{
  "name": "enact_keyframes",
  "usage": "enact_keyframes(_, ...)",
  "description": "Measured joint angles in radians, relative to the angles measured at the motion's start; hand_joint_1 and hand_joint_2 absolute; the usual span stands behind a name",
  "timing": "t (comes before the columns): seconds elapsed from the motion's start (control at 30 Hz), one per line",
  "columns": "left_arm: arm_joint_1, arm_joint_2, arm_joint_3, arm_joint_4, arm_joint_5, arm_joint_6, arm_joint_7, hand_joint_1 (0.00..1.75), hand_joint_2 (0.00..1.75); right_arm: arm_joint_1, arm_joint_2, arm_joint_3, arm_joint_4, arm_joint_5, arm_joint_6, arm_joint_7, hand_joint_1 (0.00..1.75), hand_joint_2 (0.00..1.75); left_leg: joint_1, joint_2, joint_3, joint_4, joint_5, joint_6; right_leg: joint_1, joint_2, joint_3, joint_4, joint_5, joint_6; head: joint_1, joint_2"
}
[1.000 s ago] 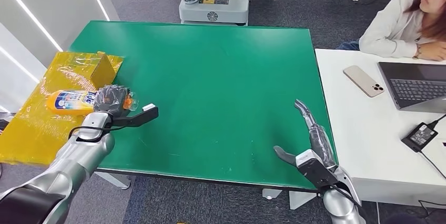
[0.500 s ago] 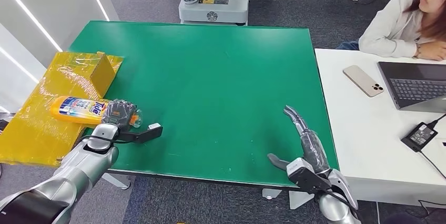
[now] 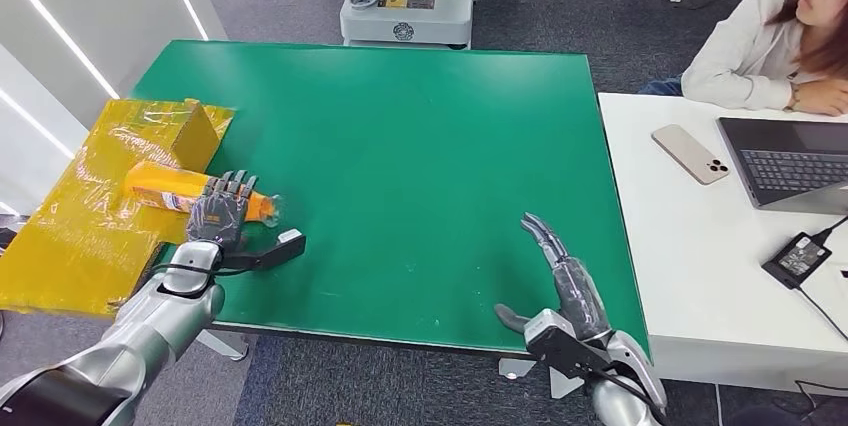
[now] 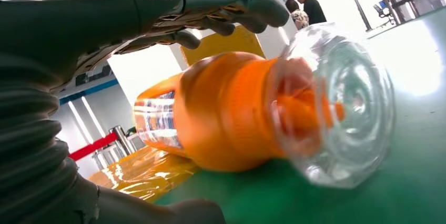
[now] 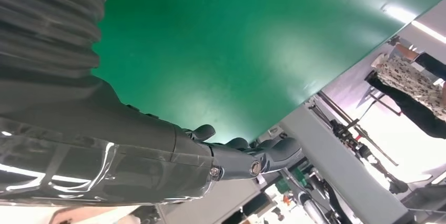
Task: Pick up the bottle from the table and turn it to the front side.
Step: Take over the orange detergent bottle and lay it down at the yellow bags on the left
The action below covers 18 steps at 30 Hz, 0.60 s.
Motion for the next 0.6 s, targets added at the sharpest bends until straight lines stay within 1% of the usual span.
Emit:
enact_keyframes(0.13, 0.022, -0.007, 0.037, 0.001, 0.053, 0.055, -0.024, 0.00, 1.75, 0.024, 0.000, -0.001, 0.001, -0.014, 0.005, -0.011, 0.00, 1.75, 0.000, 0.000, 0.000, 0.000, 0.000, 0.000, 0.000, 0.000, 0.000, 0.000, 0.000, 0.000, 0.000, 0.000)
enact_keyframes(0.23, 0.043, -0.023, 0.080, 0.001, 0.101, 0.121, -0.073, 0.00, 1.75, 0.039, 0.000, -0.001, -0.001, -0.017, 0.005, -0.010, 0.00, 1.75, 0.000, 0.000, 0.000, 0.000, 0.000, 0.000, 0.000, 0.000, 0.000, 0.000, 0.000, 0.000, 0.000, 0.000)
enact_keyframes(0.37, 0.077, -0.073, 0.157, 0.000, 0.187, 0.247, -0.222, 0.00, 1.75, 0.043, 0.000, -0.003, 0.000, -0.024, 0.003, -0.004, 0.00, 1.75, 0.000, -0.001, 0.000, 0.000, 0.000, 0.000, 0.000, -0.001, 0.000, 0.000, 0.000, 0.000, 0.000, 0.000)
enact_keyframes(0.47, 0.096, -0.122, 0.210, -0.007, 0.231, 0.274, -0.306, 0.00, 1.75, 0.040, 0.000, -0.005, 0.007, -0.041, -0.004, -0.006, 0.00, 1.75, -0.001, -0.001, 0.000, 0.001, 0.000, 0.000, 0.000, -0.001, 0.000, -0.001, 0.000, 0.000, 0.000, 0.000)
enact_keyframes(0.5, 0.102, -0.140, 0.228, -0.016, 0.257, 0.275, -0.353, 0.00, 1.75, 0.040, 0.000, -0.006, 0.009, -0.049, -0.008, -0.008, 0.00, 1.75, -0.001, -0.001, 0.000, 0.001, 0.000, 0.000, -0.001, -0.001, 0.000, -0.001, 0.000, 0.000, 0.000, 0.000)
enact_keyframes(0.53, 0.108, -0.159, 0.249, -0.029, 0.298, 0.276, -0.422, 0.00, 1.75, 0.040, 0.000, -0.008, 0.010, -0.059, -0.013, -0.011, 0.00, 1.75, -0.001, -0.001, 0.000, 0.001, 0.000, 0.000, -0.001, -0.001, 0.000, -0.001, 0.000, 0.001, 0.000, 0.000)
enact_keyframes(0.6, 0.124, -0.209, 0.301, -0.068, 0.397, 0.276, -0.591, 0.00, 1.75, 0.044, 0.002, -0.015, 0.008, -0.081, -0.025, -0.018, 0.00, 1.75, -0.001, -0.003, -0.001, 0.001, 0.000, 0.000, -0.001, -0.003, 0.000, -0.001, 0.000, 0.001, 0.000, 0.000)
